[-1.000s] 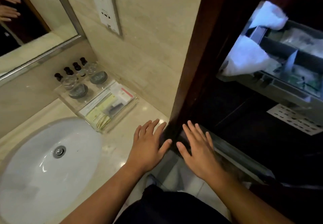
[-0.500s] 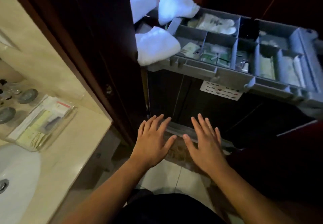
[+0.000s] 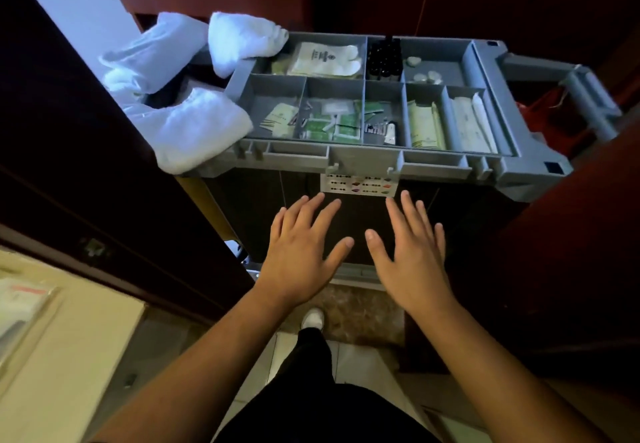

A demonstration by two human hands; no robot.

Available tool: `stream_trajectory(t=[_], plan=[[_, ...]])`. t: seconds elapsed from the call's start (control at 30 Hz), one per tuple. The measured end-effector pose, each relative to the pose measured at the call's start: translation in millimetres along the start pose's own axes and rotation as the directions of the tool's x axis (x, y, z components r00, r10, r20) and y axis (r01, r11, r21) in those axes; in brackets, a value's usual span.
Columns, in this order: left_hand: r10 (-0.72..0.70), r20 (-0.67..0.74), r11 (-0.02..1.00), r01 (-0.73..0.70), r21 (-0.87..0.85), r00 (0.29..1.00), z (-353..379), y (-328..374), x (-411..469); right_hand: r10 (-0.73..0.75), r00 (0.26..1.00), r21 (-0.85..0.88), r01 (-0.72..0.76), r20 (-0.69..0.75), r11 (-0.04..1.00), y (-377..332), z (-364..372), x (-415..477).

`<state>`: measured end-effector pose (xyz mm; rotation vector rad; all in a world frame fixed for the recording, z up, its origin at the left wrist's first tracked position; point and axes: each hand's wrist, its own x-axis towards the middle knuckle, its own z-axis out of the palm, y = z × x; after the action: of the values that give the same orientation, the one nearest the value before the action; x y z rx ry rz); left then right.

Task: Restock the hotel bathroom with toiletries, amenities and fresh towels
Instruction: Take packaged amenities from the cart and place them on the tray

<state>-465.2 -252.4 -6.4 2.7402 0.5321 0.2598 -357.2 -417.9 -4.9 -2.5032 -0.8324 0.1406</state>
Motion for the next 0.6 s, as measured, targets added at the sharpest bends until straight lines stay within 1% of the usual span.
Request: stream_trajectory(t=[0.23,0.33,0.47,0.6], plan=[[0.048,-0.045,0.999,-0.049,-0.019,0.998,-3.8,-0.1,87.0,0.081,0.993,0.036,-0.078,-0.081,0.996,5.4,-13.4,68.6],[0.067,-0.009,0.997,-0.067,-0.041,0.998,-2.8,-4.7,130.7,0.109,0.988,0.054,-0.104,-0.107,0.993,9.2,-11.9,103.5],[0.108,0.075,0.994,-0.105,-0.042,0.991,-0.4,-14.0,192.6,0.171,0.979,0.035,-0.168,-0.115,0.985,20.6,-9.0,155.3],[0.157,0.109,0.987,-0.154,-0.039,0.982,6.0,-21.6,256.2,0.242,0.962,0.019,-0.241,-0.124,0.970,30.0,-12.2,208.7]])
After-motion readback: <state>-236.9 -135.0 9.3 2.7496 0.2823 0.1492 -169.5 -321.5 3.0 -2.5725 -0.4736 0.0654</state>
